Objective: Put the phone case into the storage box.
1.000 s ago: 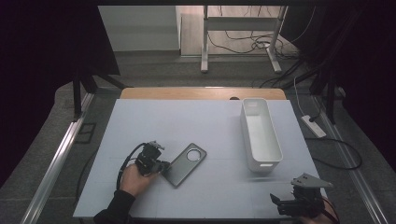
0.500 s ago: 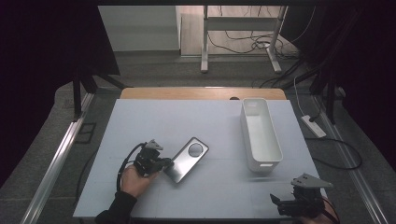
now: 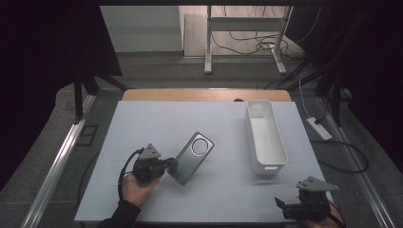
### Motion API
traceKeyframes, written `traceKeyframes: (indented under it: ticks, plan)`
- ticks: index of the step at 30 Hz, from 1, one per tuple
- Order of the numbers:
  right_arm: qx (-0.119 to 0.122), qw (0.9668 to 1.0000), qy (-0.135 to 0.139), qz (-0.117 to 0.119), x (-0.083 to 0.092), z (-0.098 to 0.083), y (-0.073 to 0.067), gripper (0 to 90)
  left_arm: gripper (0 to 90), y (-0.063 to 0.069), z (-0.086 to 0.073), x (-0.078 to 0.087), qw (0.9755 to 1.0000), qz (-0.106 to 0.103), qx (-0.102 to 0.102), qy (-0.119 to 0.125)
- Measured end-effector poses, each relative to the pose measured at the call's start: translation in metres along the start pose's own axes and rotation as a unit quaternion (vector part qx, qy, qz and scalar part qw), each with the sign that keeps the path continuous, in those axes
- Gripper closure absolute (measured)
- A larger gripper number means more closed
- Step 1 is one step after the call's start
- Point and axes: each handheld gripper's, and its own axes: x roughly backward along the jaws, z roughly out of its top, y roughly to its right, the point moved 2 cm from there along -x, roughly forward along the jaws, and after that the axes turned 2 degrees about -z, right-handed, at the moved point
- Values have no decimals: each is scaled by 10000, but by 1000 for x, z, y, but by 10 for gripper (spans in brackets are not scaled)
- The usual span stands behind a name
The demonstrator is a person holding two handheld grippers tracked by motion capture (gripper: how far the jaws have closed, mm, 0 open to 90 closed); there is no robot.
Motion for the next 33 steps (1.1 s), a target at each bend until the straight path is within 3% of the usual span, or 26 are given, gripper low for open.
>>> traceKeyframes:
  ticks: [4, 10, 17, 22, 29, 31, 33]
  plan:
    - [2, 10000, 20, 34, 0, 0, 0, 0, 887, 5, -1, 5, 9998, -36, 7, 204]
    - [4, 9999, 78, 149, 1, 1, 0, 0, 886, 12, -4, 8, 9997, -96, -10, 210]
    - [-32, 9986, 393, 350, 6, 6, 0, 0, 886, 17, -6, 14, 9995, -94, 5, 303]
    - [-53, 9959, 629, 653, 9, 14, 0, 0, 886, 21, -6, 15, 9993, -145, 18, 350]
    - [-77, 9896, 831, 1169, 10, 30, -5, 0, 886, 21, -4, 15, 9989, -175, 46, 424]
    - [-80, 9871, 715, 1429, 8, 35, -8, 0, 886, 20, -3, 15, 9987, -207, 80, 453]
    - [-18, 9869, 682, 1465, 7, 36, -9, 0, 885, 20, -2, 15, 9986, -226, 94, 470]
